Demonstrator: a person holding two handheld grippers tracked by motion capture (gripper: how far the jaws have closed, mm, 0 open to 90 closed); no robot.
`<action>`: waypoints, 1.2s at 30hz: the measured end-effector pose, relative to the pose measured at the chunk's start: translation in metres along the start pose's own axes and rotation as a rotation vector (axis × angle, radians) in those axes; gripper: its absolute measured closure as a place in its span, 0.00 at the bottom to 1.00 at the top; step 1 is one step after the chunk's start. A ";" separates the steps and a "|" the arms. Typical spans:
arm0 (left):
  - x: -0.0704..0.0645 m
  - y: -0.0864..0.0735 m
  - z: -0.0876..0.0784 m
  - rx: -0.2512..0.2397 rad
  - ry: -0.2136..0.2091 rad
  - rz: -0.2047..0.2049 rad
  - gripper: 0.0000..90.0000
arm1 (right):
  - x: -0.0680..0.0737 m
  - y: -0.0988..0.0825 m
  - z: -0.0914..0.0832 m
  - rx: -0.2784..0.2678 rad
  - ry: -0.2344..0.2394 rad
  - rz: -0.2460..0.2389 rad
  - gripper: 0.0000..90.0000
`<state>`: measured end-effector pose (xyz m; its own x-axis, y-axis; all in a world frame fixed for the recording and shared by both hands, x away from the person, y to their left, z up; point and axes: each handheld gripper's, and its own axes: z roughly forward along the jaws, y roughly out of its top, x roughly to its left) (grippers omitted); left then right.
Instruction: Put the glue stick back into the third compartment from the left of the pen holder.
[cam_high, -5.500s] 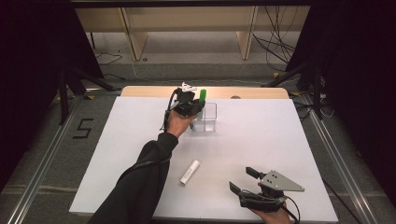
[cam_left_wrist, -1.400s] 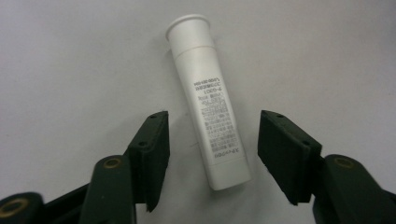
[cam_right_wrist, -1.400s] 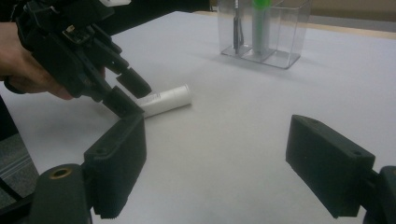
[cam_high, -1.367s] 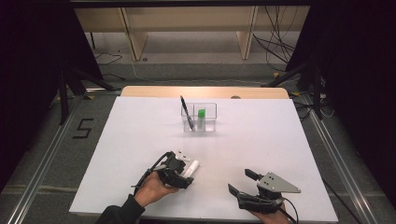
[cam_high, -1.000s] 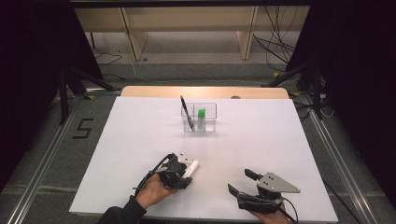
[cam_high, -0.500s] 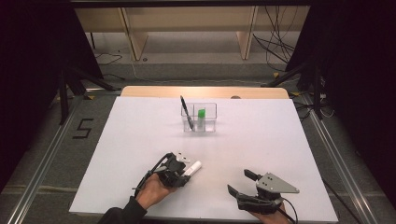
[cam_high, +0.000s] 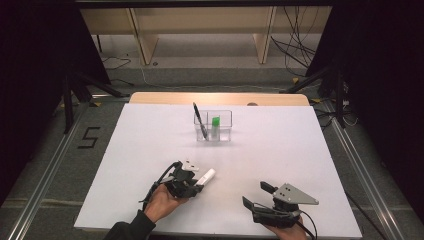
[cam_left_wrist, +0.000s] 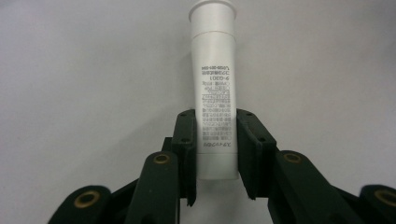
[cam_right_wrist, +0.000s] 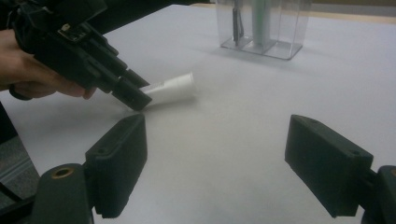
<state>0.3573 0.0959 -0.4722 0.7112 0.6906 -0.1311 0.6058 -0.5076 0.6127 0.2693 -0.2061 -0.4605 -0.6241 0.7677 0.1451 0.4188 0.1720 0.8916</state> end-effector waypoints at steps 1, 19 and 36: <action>0.000 0.000 -0.001 -0.016 -0.004 -0.002 0.79 | 0.000 0.000 0.001 0.005 -0.007 0.015 0.24; 0.002 -0.001 -0.017 -0.233 -0.077 -0.045 0.79 | -0.002 0.027 0.026 0.005 0.045 0.205 0.21; -0.007 -0.004 -0.016 -0.319 -0.158 -0.085 0.79 | -0.002 0.045 0.061 0.018 0.125 0.333 0.27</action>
<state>0.3444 0.1009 -0.4611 0.7242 0.6230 -0.2955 0.5412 -0.2481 0.8035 0.3298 -0.1626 -0.4464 -0.5266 0.7021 0.4793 0.6239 -0.0637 0.7789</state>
